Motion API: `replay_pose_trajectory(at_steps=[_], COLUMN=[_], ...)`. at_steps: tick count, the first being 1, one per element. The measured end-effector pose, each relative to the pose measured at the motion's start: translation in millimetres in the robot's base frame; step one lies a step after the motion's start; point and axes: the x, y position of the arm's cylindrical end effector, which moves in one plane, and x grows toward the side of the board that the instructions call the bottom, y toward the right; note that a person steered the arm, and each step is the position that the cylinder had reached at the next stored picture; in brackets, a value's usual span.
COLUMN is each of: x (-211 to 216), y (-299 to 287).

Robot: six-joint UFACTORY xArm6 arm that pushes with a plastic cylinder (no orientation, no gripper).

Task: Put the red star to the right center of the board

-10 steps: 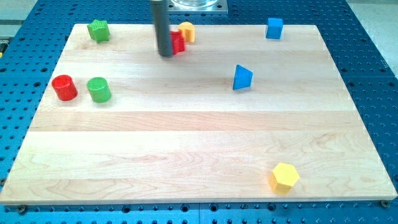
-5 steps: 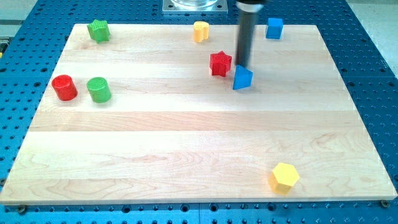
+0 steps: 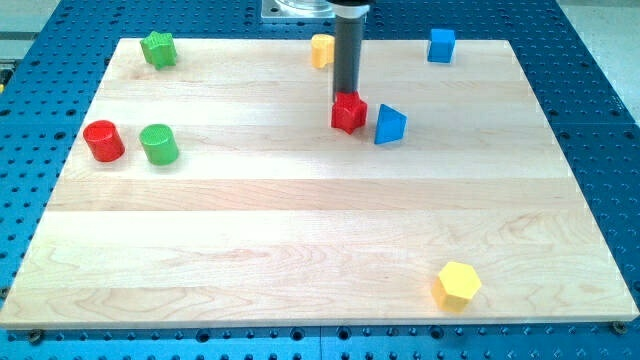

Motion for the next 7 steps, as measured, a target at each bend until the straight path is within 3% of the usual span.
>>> replay_pose_trajectory(at_steps=[1,2,4,5,6,7], x=[39,66,30,86,124,121], y=[35,33,68,74,-7,-68])
